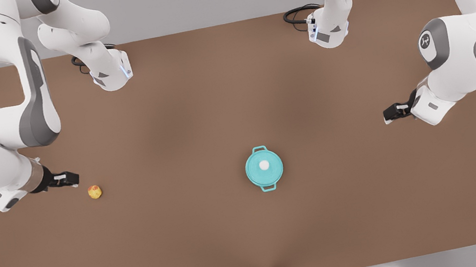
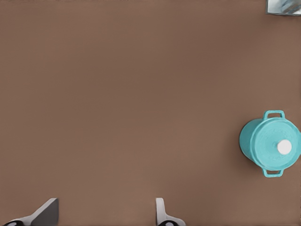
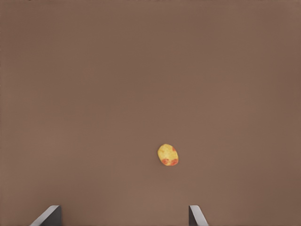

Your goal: Open the pot lid and put the potato into the pot

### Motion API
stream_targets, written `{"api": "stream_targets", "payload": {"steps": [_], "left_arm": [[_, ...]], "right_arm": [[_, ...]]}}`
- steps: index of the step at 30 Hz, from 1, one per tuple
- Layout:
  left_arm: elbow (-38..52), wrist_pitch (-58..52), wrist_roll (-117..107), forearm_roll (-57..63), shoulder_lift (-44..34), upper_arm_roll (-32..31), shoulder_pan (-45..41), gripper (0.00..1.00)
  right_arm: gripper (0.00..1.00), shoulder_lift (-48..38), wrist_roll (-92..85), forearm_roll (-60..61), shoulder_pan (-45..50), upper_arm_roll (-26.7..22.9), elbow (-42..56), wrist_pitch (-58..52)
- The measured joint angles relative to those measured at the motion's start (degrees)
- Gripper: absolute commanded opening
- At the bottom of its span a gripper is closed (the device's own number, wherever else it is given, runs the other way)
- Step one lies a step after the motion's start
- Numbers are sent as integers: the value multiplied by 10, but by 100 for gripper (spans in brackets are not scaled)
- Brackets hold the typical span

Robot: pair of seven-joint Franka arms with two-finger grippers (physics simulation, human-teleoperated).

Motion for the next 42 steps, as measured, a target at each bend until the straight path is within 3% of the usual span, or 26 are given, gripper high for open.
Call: {"api": "stream_targets", "payload": {"steps": [5, 8, 11, 18, 21, 30, 42], "left_arm": [[15, 7, -5, -4, 2, -25, -51, 100], [112, 10, -53, 20, 89, -63, -223, 100], [172, 21, -115, 38, 165, -76, -291, 100], [190, 102, -222, 84, 291, -63, -279, 100], [187, 142, -256, 90, 308, -59, -279, 100], [170, 240, -338, 123, 352, -62, -308, 100], [127, 274, -395, 168, 352, -59, -302, 100]], "right_arm": [[100, -1, 1, 0, 24, 0, 18, 10], [100, -2, -15, 0, 41, 1, 29, 12], [100, 6, -33, -2, 55, 1, -5, 27], [100, -19, -85, -2, 49, -6, -179, 161], [100, -14, -112, -3, 43, -19, -221, 216], [100, 55, -197, -21, 18, -24, -236, 337], [100, 74, -292, -23, 5, -24, -290, 391]]}}
